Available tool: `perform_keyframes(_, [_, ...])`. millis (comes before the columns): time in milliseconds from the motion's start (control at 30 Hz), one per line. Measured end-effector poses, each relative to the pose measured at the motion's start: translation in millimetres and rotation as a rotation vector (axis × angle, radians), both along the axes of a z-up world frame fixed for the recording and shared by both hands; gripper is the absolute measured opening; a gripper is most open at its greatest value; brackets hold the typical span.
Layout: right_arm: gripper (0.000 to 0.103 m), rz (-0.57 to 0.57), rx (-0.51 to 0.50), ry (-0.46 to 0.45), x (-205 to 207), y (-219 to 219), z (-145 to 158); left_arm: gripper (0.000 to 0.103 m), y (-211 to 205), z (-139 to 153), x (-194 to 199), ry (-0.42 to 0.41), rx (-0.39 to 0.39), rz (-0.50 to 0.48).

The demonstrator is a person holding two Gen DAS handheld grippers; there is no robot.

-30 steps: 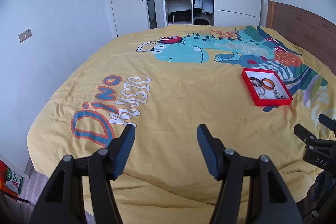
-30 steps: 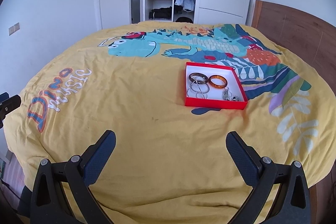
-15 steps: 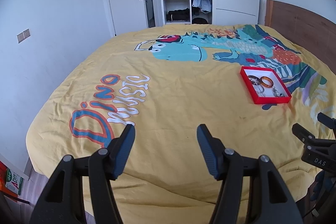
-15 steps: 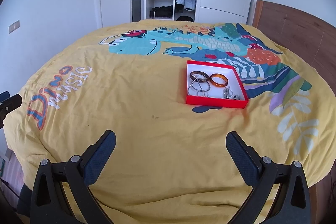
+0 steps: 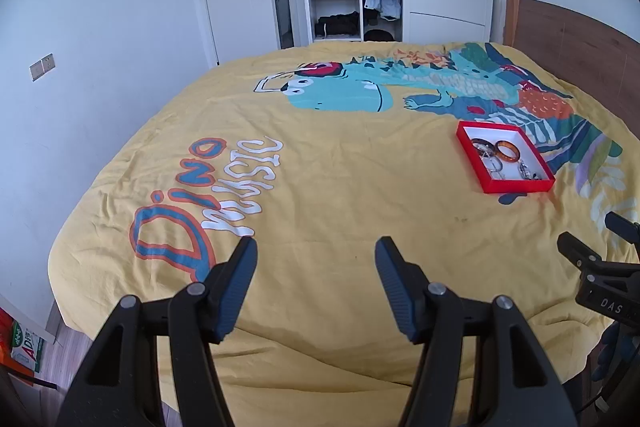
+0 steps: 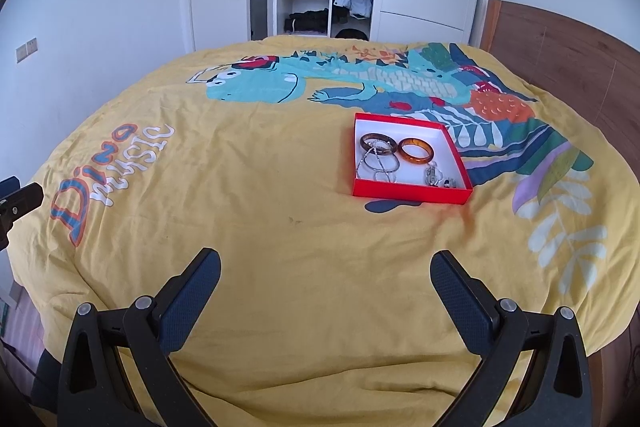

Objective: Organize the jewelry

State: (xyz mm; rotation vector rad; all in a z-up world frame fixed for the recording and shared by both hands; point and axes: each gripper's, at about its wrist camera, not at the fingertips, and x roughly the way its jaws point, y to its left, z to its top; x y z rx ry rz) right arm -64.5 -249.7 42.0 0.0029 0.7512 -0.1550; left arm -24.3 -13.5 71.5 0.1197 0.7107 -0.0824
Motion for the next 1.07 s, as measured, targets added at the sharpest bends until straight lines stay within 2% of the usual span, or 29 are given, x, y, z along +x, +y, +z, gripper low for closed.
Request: perform_keyframes(1067, [0.103,-0.006,0.010,0.031,2,-9,-15,0.059,1,-13,7,0.042,-0.001,-0.027])
